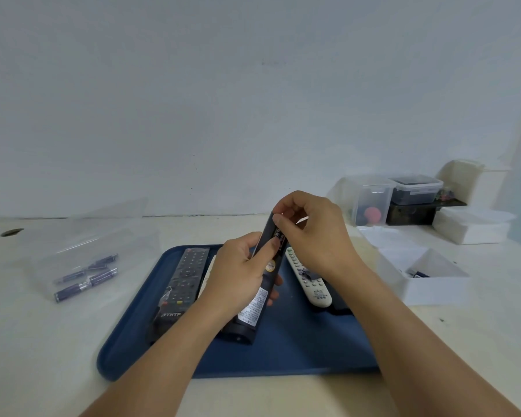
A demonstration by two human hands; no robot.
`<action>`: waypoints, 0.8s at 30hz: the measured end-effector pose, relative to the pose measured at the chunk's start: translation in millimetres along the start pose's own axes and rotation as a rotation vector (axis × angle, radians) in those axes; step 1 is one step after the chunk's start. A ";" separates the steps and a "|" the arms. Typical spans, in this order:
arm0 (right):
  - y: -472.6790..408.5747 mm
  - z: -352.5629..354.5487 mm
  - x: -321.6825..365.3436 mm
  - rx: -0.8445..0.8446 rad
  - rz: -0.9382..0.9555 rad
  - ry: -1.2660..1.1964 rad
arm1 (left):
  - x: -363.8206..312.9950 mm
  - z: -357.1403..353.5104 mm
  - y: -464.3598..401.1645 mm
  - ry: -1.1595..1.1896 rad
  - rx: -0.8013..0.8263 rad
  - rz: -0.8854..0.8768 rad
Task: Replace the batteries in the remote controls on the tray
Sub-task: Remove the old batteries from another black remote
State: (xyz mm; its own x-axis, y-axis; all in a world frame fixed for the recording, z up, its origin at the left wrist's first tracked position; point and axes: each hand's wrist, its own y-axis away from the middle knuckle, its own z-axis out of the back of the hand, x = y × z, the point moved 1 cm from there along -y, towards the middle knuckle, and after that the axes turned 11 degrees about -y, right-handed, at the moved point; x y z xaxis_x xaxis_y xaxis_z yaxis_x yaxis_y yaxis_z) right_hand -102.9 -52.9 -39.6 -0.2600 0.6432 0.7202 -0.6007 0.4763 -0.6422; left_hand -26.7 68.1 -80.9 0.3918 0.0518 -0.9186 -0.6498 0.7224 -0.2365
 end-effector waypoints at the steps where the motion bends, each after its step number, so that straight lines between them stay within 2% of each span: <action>1: -0.2 0.4 -0.4 -0.002 -0.010 -0.010 | 0.5 -0.2 -0.1 0.001 0.003 0.004; 12: 2.5 -4.6 0.4 -0.028 -0.046 -0.042 | 0.8 0.3 -0.1 -0.006 -0.038 -0.005; 21: 1.2 -3.8 -4.2 -0.012 -0.097 -0.102 | -0.5 0.0 0.0 0.055 -0.016 0.075; 24: 1.0 -4.6 -4.5 -0.056 -0.104 -0.150 | -3.6 -0.4 -1.3 0.080 -0.024 0.087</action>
State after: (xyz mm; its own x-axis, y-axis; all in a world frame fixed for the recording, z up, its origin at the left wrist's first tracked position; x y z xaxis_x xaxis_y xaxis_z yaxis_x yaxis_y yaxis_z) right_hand -98.9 -52.5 -44.7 -0.3115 0.4941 0.8117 -0.5879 0.5709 -0.5731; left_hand -27.5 66.8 -77.4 0.2807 0.0578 -0.9580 -0.6948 0.7009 -0.1614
